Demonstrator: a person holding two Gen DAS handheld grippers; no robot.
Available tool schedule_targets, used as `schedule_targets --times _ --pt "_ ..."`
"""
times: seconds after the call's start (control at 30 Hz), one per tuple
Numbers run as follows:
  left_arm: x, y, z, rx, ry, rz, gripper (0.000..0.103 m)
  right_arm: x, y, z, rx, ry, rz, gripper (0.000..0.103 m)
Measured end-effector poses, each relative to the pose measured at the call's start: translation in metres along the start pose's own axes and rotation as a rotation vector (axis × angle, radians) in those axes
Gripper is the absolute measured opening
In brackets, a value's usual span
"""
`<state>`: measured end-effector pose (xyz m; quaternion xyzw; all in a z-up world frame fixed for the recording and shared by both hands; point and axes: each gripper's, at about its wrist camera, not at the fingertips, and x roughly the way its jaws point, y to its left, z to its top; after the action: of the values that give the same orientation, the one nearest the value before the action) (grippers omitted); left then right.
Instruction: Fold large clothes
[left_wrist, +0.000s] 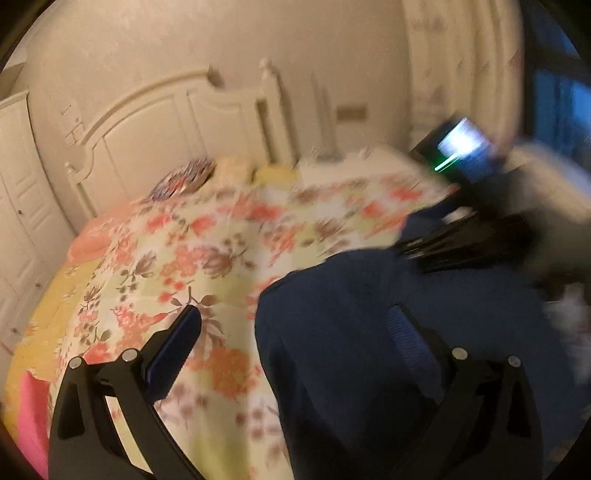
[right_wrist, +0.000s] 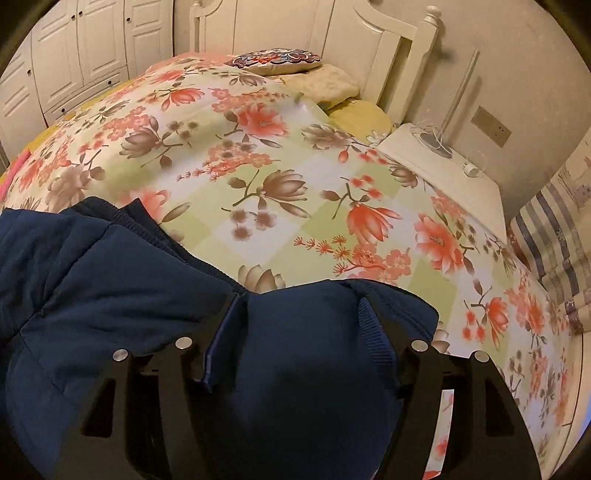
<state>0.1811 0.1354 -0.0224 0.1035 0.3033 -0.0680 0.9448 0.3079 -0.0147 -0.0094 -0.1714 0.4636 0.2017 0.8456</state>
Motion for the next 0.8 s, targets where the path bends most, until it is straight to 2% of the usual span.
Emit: schedule_targets --times 0.07,0.1,0.17,0.2,0.23,0.3,0.37,0.43,0.53,0.6,0.63,0.67,0.73,0.8 --pt "-0.043 -0.003 -0.009 0.024 -0.053 -0.064 0.101 0.0 0.002 0.002 -0.008 0.002 -0.018 0.067" --pt "-0.053 -0.008 -0.016 0.046 -0.058 -0.066 0.101 0.003 0.003 0.002 -0.015 0.003 -0.028 0.067" --pt "-0.051 -0.019 -0.034 0.09 -0.006 -0.045 0.101 0.001 0.008 0.003 -0.037 0.008 -0.064 0.067" --pt "-0.032 -0.025 -0.054 0.118 0.074 -0.02 0.101 -0.001 0.011 0.004 -0.05 0.011 -0.085 0.067" --pt "-0.018 -0.025 -0.069 0.113 0.12 -0.016 0.101 -0.003 0.013 0.005 -0.063 0.013 -0.102 0.067" --pt "-0.001 -0.007 -0.093 -0.057 0.139 -0.132 0.101 -0.019 0.02 0.009 -0.08 -0.009 -0.121 0.066" --pt "0.001 0.003 -0.101 -0.133 0.137 -0.18 0.101 -0.042 0.027 0.012 -0.086 -0.064 -0.086 0.061" --pt "-0.001 0.003 -0.105 -0.148 0.113 -0.18 0.101 -0.071 0.043 0.015 -0.101 -0.134 -0.005 0.061" --pt "0.001 0.006 -0.107 -0.175 0.105 -0.197 0.101 -0.103 0.087 0.015 -0.218 -0.192 0.125 0.061" --pt "0.0 0.006 -0.107 -0.18 0.104 -0.201 0.101 -0.103 0.124 0.009 -0.335 -0.164 0.17 0.061" --pt "-0.001 0.006 -0.107 -0.181 0.103 -0.197 0.101 -0.089 0.147 0.004 -0.401 -0.122 0.147 0.061" --pt "-0.003 0.007 -0.107 -0.187 0.096 -0.185 0.101 -0.068 0.164 -0.001 -0.446 -0.078 0.079 0.061" --pt "-0.007 0.013 -0.108 -0.213 0.097 -0.167 0.101 -0.038 0.181 -0.005 -0.487 -0.046 -0.016 0.062" --pt "-0.007 0.021 -0.109 -0.258 0.118 -0.204 0.101 -0.036 0.178 0.003 -0.452 -0.027 0.015 0.062"
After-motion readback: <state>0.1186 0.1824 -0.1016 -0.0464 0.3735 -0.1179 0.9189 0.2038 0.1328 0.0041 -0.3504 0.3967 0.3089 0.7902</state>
